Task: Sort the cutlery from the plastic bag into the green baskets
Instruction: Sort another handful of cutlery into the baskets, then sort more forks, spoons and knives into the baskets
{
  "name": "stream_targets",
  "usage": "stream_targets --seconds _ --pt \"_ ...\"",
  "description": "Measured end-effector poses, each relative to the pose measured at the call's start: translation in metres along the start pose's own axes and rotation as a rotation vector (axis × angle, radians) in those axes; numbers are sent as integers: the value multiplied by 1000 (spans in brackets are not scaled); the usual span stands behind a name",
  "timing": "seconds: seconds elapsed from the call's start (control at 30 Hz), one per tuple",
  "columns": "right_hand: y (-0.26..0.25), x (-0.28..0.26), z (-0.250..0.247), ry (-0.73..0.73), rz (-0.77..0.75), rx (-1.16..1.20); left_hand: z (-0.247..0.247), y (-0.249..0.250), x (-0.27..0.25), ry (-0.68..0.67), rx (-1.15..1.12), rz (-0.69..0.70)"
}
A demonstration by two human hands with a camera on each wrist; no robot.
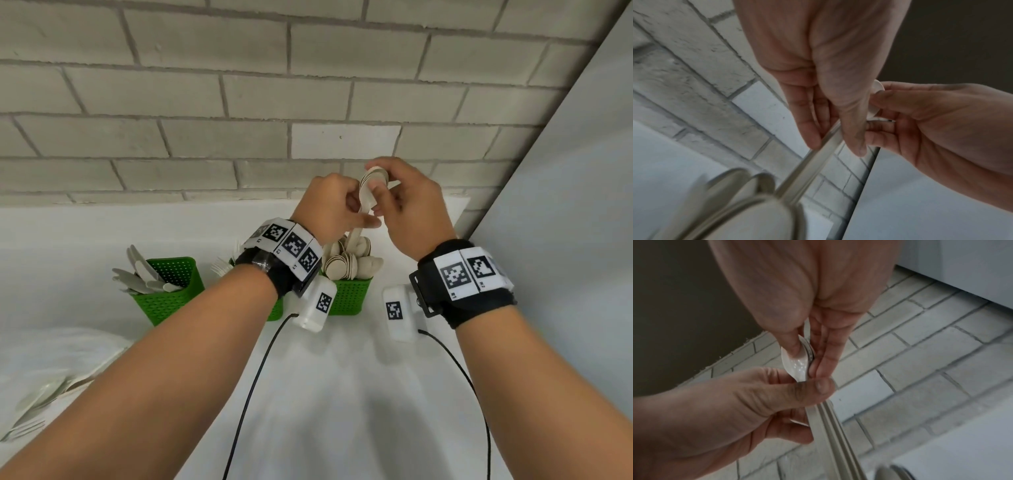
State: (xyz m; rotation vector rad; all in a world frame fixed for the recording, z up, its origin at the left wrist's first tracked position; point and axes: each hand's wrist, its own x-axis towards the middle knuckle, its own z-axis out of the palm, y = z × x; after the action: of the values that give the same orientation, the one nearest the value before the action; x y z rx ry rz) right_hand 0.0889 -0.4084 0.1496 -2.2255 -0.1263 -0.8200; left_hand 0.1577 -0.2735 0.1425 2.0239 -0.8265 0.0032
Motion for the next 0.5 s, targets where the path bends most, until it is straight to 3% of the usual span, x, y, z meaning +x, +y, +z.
stream_targets --seconds 0.13,0.23,0.3,0.4,0.5 --pt "20 -20 20 -172 108 -104 15 -29 -12 -108 167 -83" --pt "32 -33 31 -371 130 -375 16 -35 -17 -111 92 -94" --pt "31 -37 33 -430 152 -491 11 -33 -21 -140 35 -63" --pt "25 -42 32 -375 112 -348 8 -34 -33 -199 -67 -37" --pt "32 -49 39 -613 109 -288 22 -44 -49 -311 122 -84"
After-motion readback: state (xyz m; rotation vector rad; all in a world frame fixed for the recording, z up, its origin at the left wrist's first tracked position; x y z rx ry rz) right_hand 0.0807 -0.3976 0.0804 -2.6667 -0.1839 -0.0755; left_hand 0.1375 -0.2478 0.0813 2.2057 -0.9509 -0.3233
